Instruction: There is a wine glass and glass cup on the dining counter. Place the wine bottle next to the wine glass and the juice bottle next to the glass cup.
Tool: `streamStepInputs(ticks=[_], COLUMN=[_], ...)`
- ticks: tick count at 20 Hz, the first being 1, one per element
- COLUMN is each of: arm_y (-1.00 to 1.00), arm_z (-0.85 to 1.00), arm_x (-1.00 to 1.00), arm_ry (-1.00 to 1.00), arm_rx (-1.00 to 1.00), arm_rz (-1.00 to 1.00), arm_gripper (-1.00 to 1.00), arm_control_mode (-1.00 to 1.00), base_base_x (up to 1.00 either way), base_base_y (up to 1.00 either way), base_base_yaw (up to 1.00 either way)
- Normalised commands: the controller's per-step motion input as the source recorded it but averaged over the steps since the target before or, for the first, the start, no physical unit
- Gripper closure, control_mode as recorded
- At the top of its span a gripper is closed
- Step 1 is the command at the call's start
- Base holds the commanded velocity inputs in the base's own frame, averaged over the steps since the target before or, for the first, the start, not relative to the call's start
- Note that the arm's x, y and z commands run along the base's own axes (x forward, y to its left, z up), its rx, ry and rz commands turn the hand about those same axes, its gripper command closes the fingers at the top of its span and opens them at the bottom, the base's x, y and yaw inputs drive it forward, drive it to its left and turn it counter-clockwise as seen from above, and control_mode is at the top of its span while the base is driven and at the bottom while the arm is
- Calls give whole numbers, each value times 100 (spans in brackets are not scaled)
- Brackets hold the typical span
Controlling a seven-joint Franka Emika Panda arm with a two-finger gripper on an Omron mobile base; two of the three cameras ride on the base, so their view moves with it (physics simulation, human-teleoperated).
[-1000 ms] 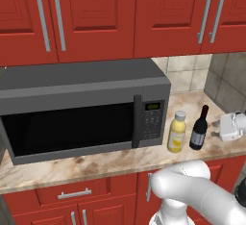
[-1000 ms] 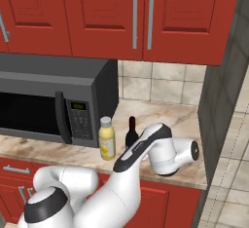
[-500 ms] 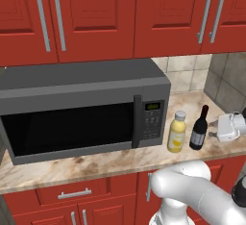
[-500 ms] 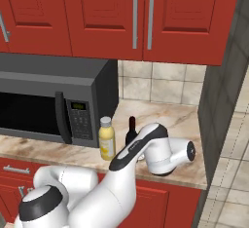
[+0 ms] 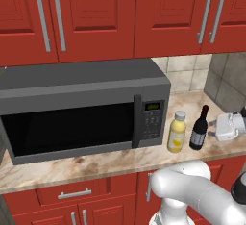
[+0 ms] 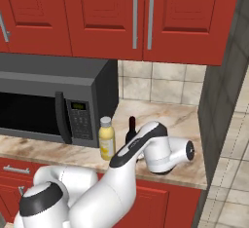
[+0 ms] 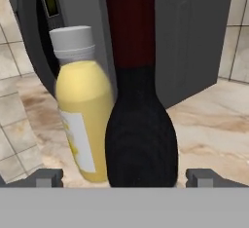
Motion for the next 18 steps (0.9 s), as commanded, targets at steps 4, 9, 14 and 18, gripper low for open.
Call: streamStepInputs(ticks=[4,9,14,18], arm_y=[1,7,10,11], arm_z=[0,0,0,0], arm_x=[7,1,0,0], arm_ry=[0,0,0,0], arm_rx=[0,2,2,1], arm_rz=[0,0,0,0], arm_gripper=[-100,-100,-100,-100], arm_control_mode=[-100,-100,-100,-100], base_base_x=[0,0,0,0], base_base_y=[0,0,0,0], base_base_yaw=[0,0,0,0])
